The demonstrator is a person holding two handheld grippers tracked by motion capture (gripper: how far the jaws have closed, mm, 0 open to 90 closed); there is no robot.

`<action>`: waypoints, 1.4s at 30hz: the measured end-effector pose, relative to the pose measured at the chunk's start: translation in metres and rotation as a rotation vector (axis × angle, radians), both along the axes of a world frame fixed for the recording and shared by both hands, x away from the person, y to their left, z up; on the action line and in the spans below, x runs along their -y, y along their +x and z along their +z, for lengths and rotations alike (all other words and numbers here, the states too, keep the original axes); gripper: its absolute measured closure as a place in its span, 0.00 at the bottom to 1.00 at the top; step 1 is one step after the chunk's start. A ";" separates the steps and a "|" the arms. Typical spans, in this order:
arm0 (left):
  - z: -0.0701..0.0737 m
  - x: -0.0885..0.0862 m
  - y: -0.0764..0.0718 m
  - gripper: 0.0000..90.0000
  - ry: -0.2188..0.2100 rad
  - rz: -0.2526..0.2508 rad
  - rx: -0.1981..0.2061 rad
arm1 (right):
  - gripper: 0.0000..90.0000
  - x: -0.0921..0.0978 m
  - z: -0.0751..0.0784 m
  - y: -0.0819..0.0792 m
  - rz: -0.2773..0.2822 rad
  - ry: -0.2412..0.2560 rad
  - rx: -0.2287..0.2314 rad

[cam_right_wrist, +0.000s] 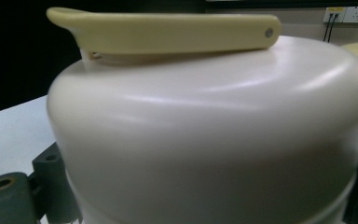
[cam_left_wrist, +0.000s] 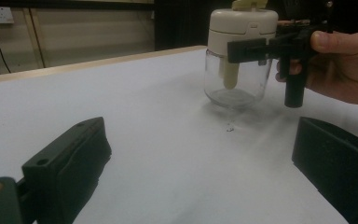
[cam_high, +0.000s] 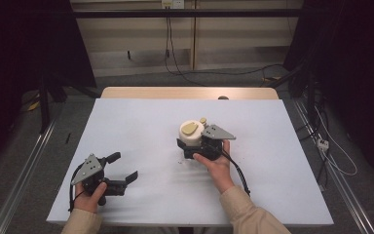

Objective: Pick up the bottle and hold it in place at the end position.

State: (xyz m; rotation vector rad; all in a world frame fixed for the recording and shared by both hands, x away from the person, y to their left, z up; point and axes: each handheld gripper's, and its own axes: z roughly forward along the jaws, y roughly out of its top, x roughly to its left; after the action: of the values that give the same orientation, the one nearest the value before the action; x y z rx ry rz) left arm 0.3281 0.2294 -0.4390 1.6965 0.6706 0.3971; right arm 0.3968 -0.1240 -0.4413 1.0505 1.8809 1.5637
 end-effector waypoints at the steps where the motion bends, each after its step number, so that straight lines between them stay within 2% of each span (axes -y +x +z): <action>1: 0.000 0.000 0.000 0.04 0.001 -0.001 0.001 | 0.07 0.000 0.000 0.001 -0.002 -0.001 0.001; 42: -0.002 0.002 0.001 0.04 0.009 -0.004 -0.008 | 0.07 0.000 -0.001 0.023 -0.021 0.011 0.001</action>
State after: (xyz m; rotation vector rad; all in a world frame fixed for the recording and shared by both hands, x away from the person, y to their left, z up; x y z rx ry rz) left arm 0.3292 0.2272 -0.4413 1.7089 0.6722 0.3907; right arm 0.4199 -0.1245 -0.4428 1.0703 1.8563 1.5637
